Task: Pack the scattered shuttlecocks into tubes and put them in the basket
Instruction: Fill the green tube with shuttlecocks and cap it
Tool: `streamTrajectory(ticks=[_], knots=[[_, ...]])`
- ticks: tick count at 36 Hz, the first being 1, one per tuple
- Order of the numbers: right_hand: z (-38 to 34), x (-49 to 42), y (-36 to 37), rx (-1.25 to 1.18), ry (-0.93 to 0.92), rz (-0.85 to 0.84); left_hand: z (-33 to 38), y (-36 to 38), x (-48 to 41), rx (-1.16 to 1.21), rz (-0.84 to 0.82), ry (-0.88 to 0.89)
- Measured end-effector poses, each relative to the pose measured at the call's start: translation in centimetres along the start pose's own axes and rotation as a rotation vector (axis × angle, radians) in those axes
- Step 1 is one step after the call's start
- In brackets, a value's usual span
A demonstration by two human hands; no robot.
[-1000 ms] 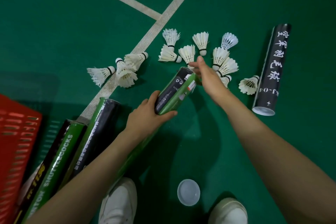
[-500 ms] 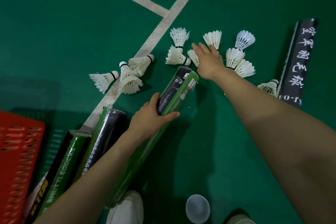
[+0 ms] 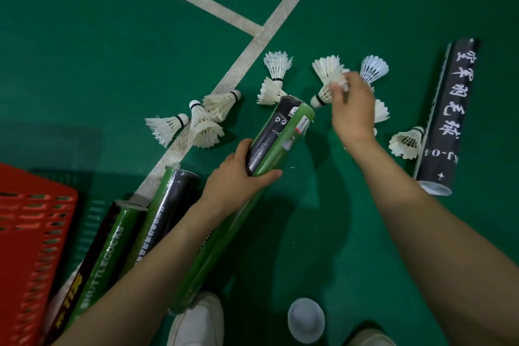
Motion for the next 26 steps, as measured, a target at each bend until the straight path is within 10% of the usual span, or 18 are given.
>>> streamTrajectory(ticks=[7,26], knots=[[-3.2,4.2,-5.2,-0.305,0.007,0.061,2.8,-0.5,2.2,0.043,0.064,0.116],[-14.5,16.6,-22.1,0.216,-0.546,-0.235,11.0,-3.9,11.5,0.027,-0.017,0.331]])
Point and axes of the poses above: each hand's wrist, its own x-axis away from the middle knuckle, its own y-axis out of the palm, z = x × y, the point moved 1 cm from there along -x, towards the middle knuckle, and after that the axes turned 4 degrees about y, right-handed, at the moved point
